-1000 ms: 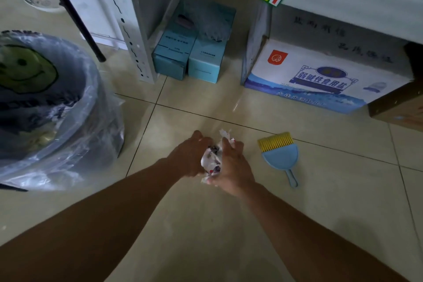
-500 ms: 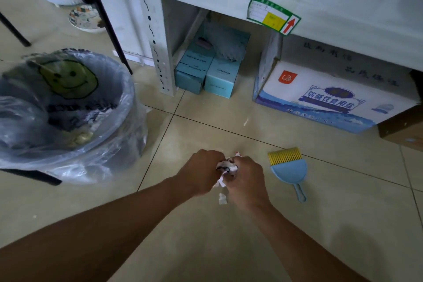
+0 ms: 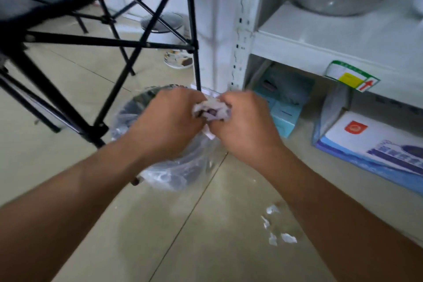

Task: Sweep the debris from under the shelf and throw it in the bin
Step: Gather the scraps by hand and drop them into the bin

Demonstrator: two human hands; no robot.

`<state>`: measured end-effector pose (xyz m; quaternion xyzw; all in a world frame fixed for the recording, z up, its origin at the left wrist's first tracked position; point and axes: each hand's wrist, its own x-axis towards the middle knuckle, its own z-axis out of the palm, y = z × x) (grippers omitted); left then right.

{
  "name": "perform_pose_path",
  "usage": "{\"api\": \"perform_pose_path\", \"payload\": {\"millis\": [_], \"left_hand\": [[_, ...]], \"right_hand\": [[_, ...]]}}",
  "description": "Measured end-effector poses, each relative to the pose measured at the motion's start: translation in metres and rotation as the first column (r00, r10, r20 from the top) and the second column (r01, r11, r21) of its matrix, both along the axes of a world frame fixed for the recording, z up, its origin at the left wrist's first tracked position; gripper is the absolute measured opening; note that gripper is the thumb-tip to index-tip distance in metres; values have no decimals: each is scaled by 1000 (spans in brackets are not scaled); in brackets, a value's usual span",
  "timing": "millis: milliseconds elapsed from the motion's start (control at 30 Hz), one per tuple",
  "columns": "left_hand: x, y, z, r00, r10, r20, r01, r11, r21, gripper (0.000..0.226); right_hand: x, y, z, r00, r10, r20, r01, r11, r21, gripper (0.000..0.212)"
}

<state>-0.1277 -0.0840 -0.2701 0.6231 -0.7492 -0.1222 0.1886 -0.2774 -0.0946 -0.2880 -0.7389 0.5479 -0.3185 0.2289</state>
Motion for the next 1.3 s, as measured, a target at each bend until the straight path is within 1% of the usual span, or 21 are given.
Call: {"api": "perform_pose_path", "payload": {"millis": [67, 133, 167, 233, 300, 367, 467, 500, 567, 600, 633, 700, 767, 833, 900, 967, 1067, 1100, 1167, 1233, 1300], "left_hand": [[28, -12, 5, 995, 86, -47, -84, 995, 55, 12], [49, -25, -2, 978, 154, -138, -124, 971, 203, 4], [56, -30, -7, 970, 171, -171, -117, 951, 285, 3], [63, -39, -18, 963, 195, -188, -98, 897, 431, 18], [66, -46, -24, 973, 188, -133, -99, 863, 495, 22], [67, -51, -25, 973, 201, -111, -121, 861, 494, 33], [67, -56, -26, 976, 211, -57, -163, 876, 453, 43], [66, -57, -26, 980, 197, -27, -164, 881, 444, 39], [62, -57, -24, 990, 142, 25, -140, 902, 409, 18], [59, -57, -21, 991, 124, 56, -136, 914, 383, 14], [58, -58, -19, 990, 113, 87, -136, 928, 346, 14], [52, -57, -14, 989, 97, 114, -124, 959, 255, 17], [36, -50, -6, 996, 71, 49, -79, 979, 186, 24], [12, -36, -1, 999, -10, -51, 17, 989, 145, 20], [-16, -23, -9, 985, -138, -108, 153, 976, 154, 15], [-46, -14, -37, 966, -226, -129, 250, 944, 218, 15], [-84, -8, -111, 932, -348, -106, 359, 837, 412, 25], [-94, -4, -139, 917, -390, -79, 377, 788, 486, 33], [-111, 6, -190, 880, -474, -12, 387, 705, 594, 55], [-126, 19, -227, 851, -525, 3, 409, 667, 623, 81], [-142, 30, -251, 831, -556, -7, 446, 660, 604, 103]], "right_hand": [[30, -20, 5, 998, 64, 1, -64, 996, 60, 10], [54, -38, -3, 992, 120, -32, -113, 978, 177, 11], [62, -47, -11, 988, 150, -47, -134, 958, 252, 18], [70, -57, -24, 968, 236, -89, -185, 904, 385, 46], [66, -60, -28, 951, 296, -90, -228, 867, 442, 56], [57, -62, -27, 961, 273, -47, -221, 857, 466, 52], [45, -65, -25, 975, 202, -86, -147, 891, 430, 37], [41, -66, -26, 981, 177, -81, -127, 898, 422, 35], [36, -66, -28, 990, 136, -34, -112, 912, 394, 28], [31, -66, -29, 993, 122, 7, -115, 919, 377, 22], [25, -66, -29, 993, 103, 64, -120, 923, 367, 16], [10, -62, -27, 975, 54, 214, -130, 922, 364, 16], [-16, -56, -33, 936, -29, 351, -107, 926, 362, 15], [-51, -50, -44, 911, -118, 395, -44, 924, 379, 12], [-96, -43, -69, 930, -191, 314, 45, 906, 421, 13], [-142, -30, -102, 972, -221, 77, 167, 886, 432, 13], [-194, -6, -150, 941, -225, -254, 320, 836, 445, 16], [-203, 3, -162, 915, -191, -355, 350, 813, 466, 18], [-214, 19, -185, 850, -25, -526, 339, 791, 510, 26], [-220, 31, -208, 812, 107, -574, 291, 778, 557, 47], [-224, 37, -226, 840, 141, -525, 249, 759, 601, 68]]}}
